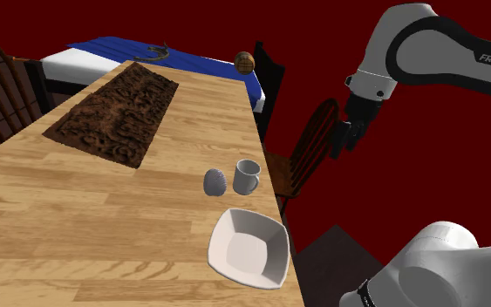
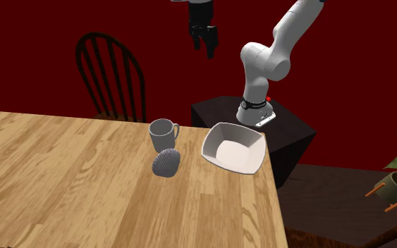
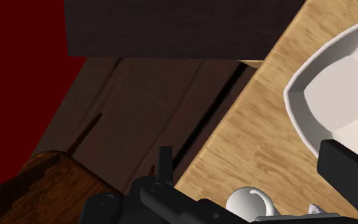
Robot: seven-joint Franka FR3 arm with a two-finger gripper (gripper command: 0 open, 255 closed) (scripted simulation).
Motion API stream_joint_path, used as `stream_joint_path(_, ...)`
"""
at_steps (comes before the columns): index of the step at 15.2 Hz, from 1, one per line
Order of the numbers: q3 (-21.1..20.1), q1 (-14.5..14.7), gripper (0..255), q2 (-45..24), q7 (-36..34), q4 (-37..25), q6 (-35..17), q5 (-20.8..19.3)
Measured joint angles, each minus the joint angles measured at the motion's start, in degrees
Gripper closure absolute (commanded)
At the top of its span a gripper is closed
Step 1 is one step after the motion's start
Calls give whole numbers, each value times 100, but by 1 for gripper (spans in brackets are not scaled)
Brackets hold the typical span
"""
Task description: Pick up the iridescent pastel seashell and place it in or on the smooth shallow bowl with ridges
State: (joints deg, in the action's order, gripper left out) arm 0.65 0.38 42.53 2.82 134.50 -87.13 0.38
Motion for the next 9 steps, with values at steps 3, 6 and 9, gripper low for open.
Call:
stream_joint_path(3, -41, 10, 0, -161, -124, 40, -183, 114)
stream_joint_path(6, -170, 56, 0, -588, -434, 66, -609, 400)
stream_joint_path(9, -271, 99, 0, -1050, -711, -16, -983, 674)
